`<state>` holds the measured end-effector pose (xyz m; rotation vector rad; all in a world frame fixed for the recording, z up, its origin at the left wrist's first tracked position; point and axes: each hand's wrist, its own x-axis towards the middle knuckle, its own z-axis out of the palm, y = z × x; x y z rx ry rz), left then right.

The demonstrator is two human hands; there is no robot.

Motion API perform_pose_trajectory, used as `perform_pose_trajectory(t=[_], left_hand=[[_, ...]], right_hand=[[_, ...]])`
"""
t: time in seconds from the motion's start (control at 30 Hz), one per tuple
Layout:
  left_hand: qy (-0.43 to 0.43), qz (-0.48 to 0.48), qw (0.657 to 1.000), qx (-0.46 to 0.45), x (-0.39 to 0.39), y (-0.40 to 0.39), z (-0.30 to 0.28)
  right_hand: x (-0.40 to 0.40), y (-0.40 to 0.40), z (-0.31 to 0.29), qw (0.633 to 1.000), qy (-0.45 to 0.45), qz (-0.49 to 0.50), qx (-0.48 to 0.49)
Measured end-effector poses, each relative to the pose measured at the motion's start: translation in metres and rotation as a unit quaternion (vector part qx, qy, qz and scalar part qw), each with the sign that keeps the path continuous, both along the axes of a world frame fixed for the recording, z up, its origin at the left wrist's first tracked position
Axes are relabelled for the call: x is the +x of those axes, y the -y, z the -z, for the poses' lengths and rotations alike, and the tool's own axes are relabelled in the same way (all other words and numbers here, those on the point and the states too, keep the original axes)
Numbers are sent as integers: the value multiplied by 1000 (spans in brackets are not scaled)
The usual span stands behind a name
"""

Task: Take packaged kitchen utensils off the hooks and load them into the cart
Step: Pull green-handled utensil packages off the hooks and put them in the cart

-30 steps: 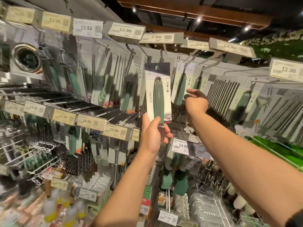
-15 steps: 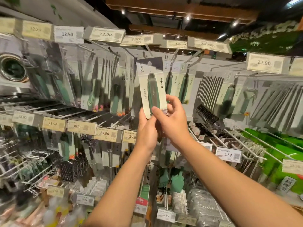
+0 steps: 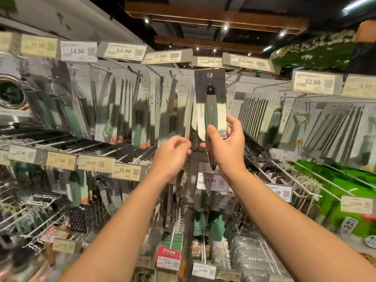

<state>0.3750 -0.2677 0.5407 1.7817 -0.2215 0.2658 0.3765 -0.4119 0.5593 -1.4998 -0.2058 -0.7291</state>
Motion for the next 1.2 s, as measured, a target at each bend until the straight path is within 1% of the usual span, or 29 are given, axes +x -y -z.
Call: perform_pose_trajectory(t=[0.13,0.27,0.4,0.47,0.6,0.67,0.73,0.77,0.87,0.93,1.0,1.1,1.13,1.2], left_hand=[[32,-62,991,117,7,-7,-2],[42,-78,969,230,16,-13,-10],[50,-92,947,305,26,-22,-22],[53,-93,941,321,30,-24,-24],[50,-90,927,360,38,-26,-19],[47,-91,923,370,41,-28,-13],[48,-95,924,368,44,-32,-9],[47,-97,924,366,46,-34,-7],[44,-110,924,363,48,-40,-4],[41,-116,924,361,49,-41,-4],[40,-118,924,361,47,-39,-3],[45,-126,919,372,41,-34,-2],[45,-130,916,377,39,-32,-1],[42,-139,909,390,32,-26,-1]], right_hand=[[8,-1,-5,999,-34,4,0],[20,-4,-7,998,-68,11,7],[49,-6,-11,990,-94,99,-33],[67,-6,-11,985,-120,119,-44],[98,-1,-12,984,-157,80,41],[110,3,-16,979,-182,45,84],[112,5,-21,975,-209,19,79],[112,5,-23,972,-219,21,80],[115,9,-20,969,-217,28,113],[109,13,-18,967,-221,3,126],[105,17,-12,968,-230,-9,99],[94,22,-2,971,-229,46,50],[89,23,0,971,-231,61,23],[77,27,2,964,-239,93,-65]])
